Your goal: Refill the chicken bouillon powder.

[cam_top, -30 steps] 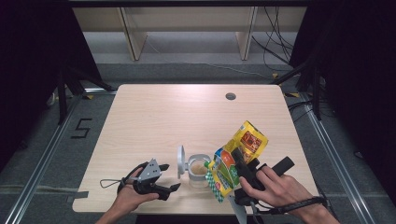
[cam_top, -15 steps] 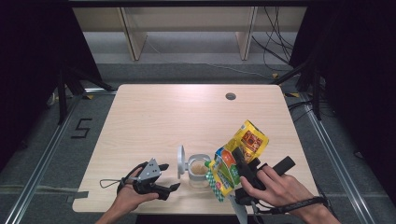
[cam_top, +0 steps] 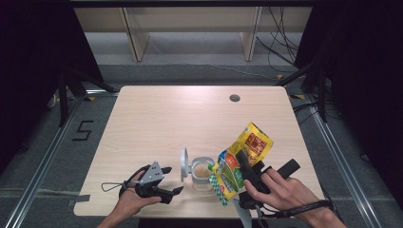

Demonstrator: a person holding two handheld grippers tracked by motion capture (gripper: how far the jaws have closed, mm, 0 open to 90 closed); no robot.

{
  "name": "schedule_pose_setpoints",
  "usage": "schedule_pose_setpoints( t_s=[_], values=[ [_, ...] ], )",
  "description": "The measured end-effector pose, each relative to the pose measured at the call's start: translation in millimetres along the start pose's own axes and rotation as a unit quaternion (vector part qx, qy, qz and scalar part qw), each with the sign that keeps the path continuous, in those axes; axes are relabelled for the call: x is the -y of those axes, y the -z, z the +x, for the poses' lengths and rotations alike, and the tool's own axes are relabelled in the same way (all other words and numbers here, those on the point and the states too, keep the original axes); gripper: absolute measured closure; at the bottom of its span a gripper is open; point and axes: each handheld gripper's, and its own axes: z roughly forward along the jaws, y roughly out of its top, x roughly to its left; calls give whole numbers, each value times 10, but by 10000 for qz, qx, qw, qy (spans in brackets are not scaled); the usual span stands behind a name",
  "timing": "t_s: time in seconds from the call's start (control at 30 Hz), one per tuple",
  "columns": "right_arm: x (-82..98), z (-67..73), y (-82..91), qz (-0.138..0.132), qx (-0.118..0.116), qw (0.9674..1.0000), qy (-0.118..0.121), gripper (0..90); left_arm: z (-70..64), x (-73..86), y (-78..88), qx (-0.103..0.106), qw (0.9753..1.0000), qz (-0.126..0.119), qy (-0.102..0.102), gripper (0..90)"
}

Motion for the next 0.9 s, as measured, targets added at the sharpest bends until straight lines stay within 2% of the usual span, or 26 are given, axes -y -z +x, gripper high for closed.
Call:
schedule_pose_setpoints(
  t_s=[0.03, 0.13, 0.17, 0.2, 0.23, 0.3, 0.37, 0.43, 0.5, 0.57, 0.6, 0.63, 0.77, 0.8, 0.83, 0.87, 0.9],
  values=[
    [0, 2, 2, -3, 0, 10000, -3, 602, 9, -5, 2, -15, 10000, -7, -81, 187],
    [1, 6, 4, -4, 0, 10000, -9, 610, 12, -1, 3, 22, 9999, 52, -114, 187],
    [0, 9, 9, 30, 48, 10000, 3, 612, 6, -2, 3, 22, 10000, 53, -77, 186],
    [3, -4, -1, -48, 0, 10000, 74, 612, -5, -1, -7, -21, 10000, -25, -6, 186],
    [3, -1, 2, -44, 6, 10000, 37, 612, 12, -8, -1, 5, 9999, -4, -113, 187],
    [-1, 20, 9, 9, -8, 10000, -90, 614, 7, -1, -1, 7, 10000, 22, -66, 187],
    [2, 6, 3, -15, -22, 10000, -4, 614, -3, 1, -2, 11, 10000, 4, 11, 186],
    [-2, 9, 3, -14, -12, 10000, -17, 615, 11, -8, 0, -4, 9999, -2, -104, 187],
    [2, 4, 2, -18, -15, 10000, -22, 615, 14, -3, 3, 24, 9999, 40, -117, 186],
    [2, 2, 4, -8, 5, 10000, -16, 615, -1, -1, 1, -20, 10000, -1, -18, 187],
    [-5, 19, 16, 47, -19, 9997, -218, 615, 10, -7, 3, 5, 10000, -5, -83, 186],
    [-7, 23, 13, 13, -6, 9997, -262, 615, 10, -4, -1, 8, 10000, -9, -72, 186],
    [5, -5, -3, -17, 20, 10000, -53, 615, 12, -8, 10, -10, 9999, 4, -115, 187],
    [4, -1, -3, -19, 9, 10000, -67, 615, 19, -9, 8, -22, 9999, -24, -121, 187],
    [-4, 29, 6, 36, -32, 9997, -246, 615, 11, -2, 5, 5, 10000, -5, 37, 187],
    [-8, 37, 5, 25, -7, 9996, -272, 616, 10, 1, 5, -6, 10000, -15, 49, 187],
    [-10, 41, 5, 9, -59, 9995, -297, 616, 23, 0, 8, -27, 10000, 7, -71, 187]
  ],
)
